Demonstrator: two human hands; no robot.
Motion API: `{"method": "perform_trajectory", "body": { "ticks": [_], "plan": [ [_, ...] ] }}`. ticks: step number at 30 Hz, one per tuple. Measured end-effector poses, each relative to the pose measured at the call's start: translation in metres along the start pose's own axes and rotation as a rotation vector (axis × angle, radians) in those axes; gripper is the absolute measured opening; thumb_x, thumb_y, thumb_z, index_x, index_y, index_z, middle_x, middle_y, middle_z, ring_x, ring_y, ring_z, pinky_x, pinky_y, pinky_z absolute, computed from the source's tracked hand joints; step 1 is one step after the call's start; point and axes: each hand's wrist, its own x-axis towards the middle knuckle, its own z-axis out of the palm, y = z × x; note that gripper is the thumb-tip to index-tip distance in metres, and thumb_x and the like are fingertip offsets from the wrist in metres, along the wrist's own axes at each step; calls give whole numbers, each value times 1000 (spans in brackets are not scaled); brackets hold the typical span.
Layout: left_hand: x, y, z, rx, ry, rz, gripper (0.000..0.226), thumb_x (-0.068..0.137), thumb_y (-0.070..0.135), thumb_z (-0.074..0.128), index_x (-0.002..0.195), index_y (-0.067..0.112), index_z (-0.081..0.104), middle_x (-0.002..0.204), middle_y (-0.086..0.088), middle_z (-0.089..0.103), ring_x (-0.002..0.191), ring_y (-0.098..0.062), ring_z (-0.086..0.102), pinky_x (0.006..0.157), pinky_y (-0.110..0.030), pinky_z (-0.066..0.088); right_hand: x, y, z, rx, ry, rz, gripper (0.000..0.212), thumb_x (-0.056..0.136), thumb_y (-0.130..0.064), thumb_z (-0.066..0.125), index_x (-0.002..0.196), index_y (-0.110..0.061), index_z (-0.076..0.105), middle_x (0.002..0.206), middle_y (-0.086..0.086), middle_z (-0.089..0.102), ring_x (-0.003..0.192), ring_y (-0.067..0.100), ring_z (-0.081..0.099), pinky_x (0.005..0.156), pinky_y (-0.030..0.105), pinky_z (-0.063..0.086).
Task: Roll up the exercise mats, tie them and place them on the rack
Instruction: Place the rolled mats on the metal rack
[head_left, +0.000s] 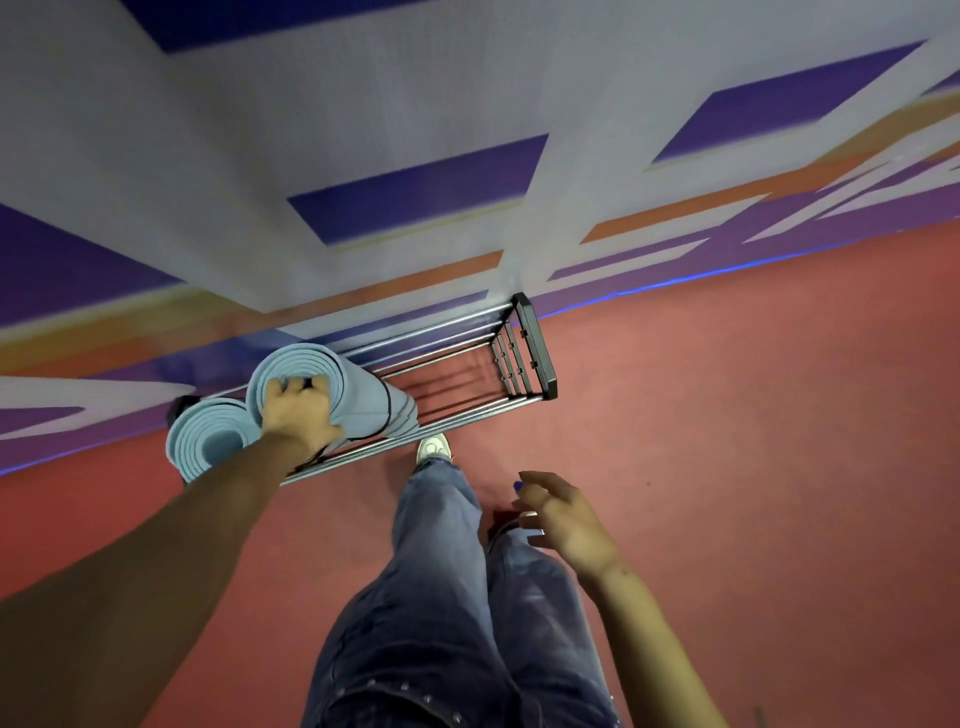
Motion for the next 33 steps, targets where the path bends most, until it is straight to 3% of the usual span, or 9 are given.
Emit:
{"method": "perform_trajectory", "body": {
  "ticks": [4,7,12,15,18,23,27,30,33],
  "plan": [
    [1,-9,-1,178,6,143,71,78,57,60,127,10,41,127,-7,55,123,-25,45,103,-41,25,1,3,0,-22,10,-8,32,94,-14,51,125,-10,56,95,-2,64,86,11,57,76,21,44],
    [0,-2,5,152,-15,132,64,80,54,61,123,10,43,124,-9,56,121,-26,46,103,-41,25,1,4,2,-41,16,-12,29,94,-16,51,122,-12,56,108,5,64,87,15,57,72,23,45],
    [1,-7,-8,43,9,62,66,78,54,63,123,9,45,120,-13,57,117,-28,48,100,-40,25,0,4,7,-16,29,8,30,93,-15,51,123,-11,57,98,8,63,77,14,57,64,21,44],
    [-13,-6,3,-162,85,-50,64,74,44,72,120,6,50,116,-20,58,115,-34,46,97,-42,25,-2,1,11,-39,2,-2,30,94,-16,51,124,-12,55,98,-2,64,83,14,58,68,23,45],
    [-40,10,27,-459,203,-237,47,65,20,82,101,5,57,91,-19,64,107,-33,49,87,-42,25,-4,0,14,-85,-10,-19,33,94,-16,50,126,-12,55,104,-3,65,88,16,58,74,25,46],
    [-70,48,53,-715,418,-470,37,54,-2,73,88,7,60,85,-13,67,98,-31,56,86,-43,27,-9,-3,8,-119,17,-30,29,95,-12,49,124,-8,56,97,4,64,76,12,57,63,21,46],
    [-72,75,58,-564,264,-414,51,42,-3,81,85,7,55,84,-14,60,91,-32,53,82,-41,28,-11,-3,4,-146,-6,1,30,97,-14,48,126,-7,54,86,0,62,71,12,56,62,23,44],
    [-60,80,58,-448,117,-296,49,57,9,83,98,5,56,98,-17,61,98,-32,52,90,-43,30,-11,-3,1,-172,-14,16,31,98,-18,48,127,-9,53,86,1,60,77,15,55,65,23,44],
    [-40,71,52,-423,106,-279,53,60,16,83,104,2,55,104,-19,59,103,-34,53,98,-49,35,-10,-4,-4,-181,-24,32,30,98,-20,48,127,-12,53,90,1,61,80,16,56,68,24,46]
  ]
}}
